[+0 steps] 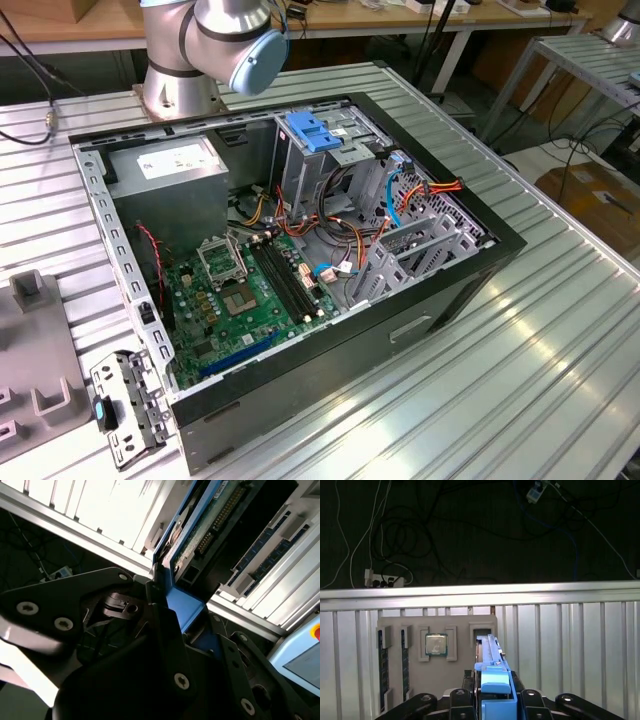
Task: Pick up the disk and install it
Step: 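Pick up the disk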
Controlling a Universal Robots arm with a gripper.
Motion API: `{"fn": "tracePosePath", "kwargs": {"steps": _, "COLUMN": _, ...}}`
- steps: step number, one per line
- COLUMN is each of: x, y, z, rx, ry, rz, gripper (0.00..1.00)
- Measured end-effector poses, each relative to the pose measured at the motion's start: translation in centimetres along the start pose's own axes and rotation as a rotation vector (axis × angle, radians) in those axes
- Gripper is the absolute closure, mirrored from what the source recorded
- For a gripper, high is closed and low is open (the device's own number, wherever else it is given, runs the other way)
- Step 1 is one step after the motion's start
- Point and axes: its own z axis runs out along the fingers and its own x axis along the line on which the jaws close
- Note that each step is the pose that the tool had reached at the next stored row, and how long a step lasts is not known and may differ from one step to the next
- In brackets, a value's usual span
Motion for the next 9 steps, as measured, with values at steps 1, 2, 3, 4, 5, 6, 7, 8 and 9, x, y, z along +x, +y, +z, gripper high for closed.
{"fn": "tracePosePath", "kwargs": {"steps": 1, "x": 0.0, "y": 0.0, "z": -0.13, "rx": 0.0001, "ry": 0.0, "rz": 0.0, "gripper": 0.63}}
{"fn": "tracePosePath", "kwargs": {"steps": 2, "x": 0.0, "y": 0.0, "z": -0.31, "rx": 0.0001, "ry": 0.0, "rz": 0.0, "gripper": 0.63}}
{"fn": "tracePosePath", "kwargs": {"steps": 3, "x": 0.0, "y": 0.0, "z": -0.55, "rx": 0.0, "ry": 0.0, "rz": 0.0, "gripper": 0.63}}
{"fn": "tracePosePath", "kwargs": {"steps": 4, "x": 0.0, "y": 0.0, "z": -0.74, "rx": 0.0002, "ry": -0.0001, "rz": 0.0, "gripper": 0.63}}
{"fn": "tracePosePath", "kwargs": {"steps": 5, "x": 0.0, "y": 0.0, "z": -0.89, "rx": 0.0, "ry": 0.0, "rz": 0.0, "gripper": 0.63}}
{"fn": "tracePosePath", "kwargs": {"steps": 6, "x": 0.0, "y": 0.0, "z": -1.01, "rx": 0.0, "ry": 0.0, "rz": 0.0, "gripper": 0.63}}
{"fn": "tracePosePath", "kwargs": {"steps": 7, "x": 0.0, "y": -0.01, "z": -1.21, "rx": 0.0001, "ry": 0.0, "rz": 0.0, "gripper": 0.63}}
{"fn": "tracePosePath", "kwargs": {"steps": 8, "x": 0.0, "y": 0.0, "z": -1.35, "rx": 0.0, "ry": 0.0, "rz": 0.0, "gripper": 0.63}}
{"fn": "tracePosePath", "kwargs": {"steps": 9, "x": 0.0, "y": -0.01, "z": -1.5, "rx": 0.0001, "ry": -0.0001, "rz": 0.0, "gripper": 0.63}}
